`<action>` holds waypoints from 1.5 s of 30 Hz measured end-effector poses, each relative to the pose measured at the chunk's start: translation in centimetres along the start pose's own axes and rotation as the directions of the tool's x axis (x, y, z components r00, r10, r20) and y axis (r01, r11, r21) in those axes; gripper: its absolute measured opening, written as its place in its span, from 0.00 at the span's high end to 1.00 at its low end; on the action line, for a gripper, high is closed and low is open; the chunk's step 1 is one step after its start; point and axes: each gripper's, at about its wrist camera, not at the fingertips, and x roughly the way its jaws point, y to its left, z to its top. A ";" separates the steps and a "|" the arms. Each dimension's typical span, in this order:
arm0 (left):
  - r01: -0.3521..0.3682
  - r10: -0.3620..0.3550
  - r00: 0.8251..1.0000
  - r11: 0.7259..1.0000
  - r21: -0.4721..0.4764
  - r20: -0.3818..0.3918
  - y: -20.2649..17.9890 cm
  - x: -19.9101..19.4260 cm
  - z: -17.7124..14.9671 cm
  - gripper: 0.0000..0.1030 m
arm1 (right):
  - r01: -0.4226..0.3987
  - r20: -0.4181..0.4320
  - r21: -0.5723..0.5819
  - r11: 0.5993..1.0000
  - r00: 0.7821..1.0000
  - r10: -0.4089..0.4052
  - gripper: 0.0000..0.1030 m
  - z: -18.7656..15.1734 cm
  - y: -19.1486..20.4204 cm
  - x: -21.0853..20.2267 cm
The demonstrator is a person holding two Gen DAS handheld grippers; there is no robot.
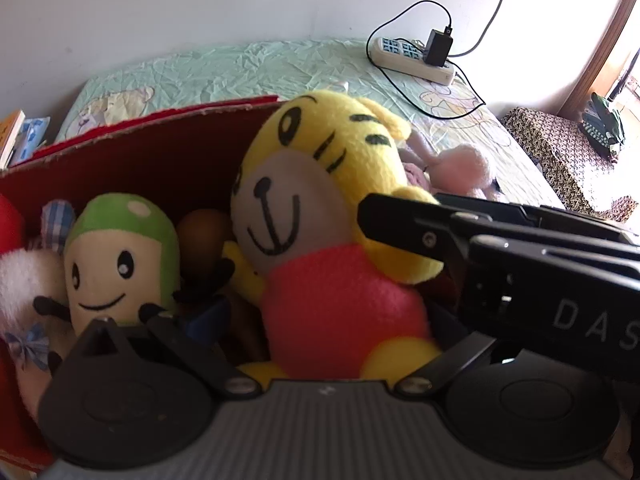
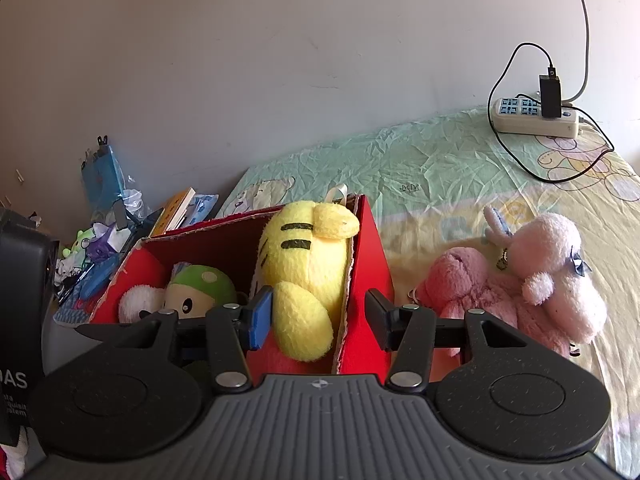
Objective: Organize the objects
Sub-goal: 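Open both grippers to release the tiger plush in the box, then move both grippers back to the white bunny plush on the bed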
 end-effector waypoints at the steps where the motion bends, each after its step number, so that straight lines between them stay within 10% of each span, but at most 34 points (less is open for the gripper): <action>1: -0.003 0.003 1.000 1.000 0.001 0.000 0.0 0.0 0.0 0.01 | 0.001 -0.001 -0.001 1.000 1.000 -0.001 0.48 0.0 0.0 0.0; 45: -0.199 0.200 0.971 0.980 -0.023 0.129 -6.1 -6.1 -1.9 0.02 | -0.077 0.061 0.052 0.996 0.995 0.074 0.49 -1.0 -4.6 -7.7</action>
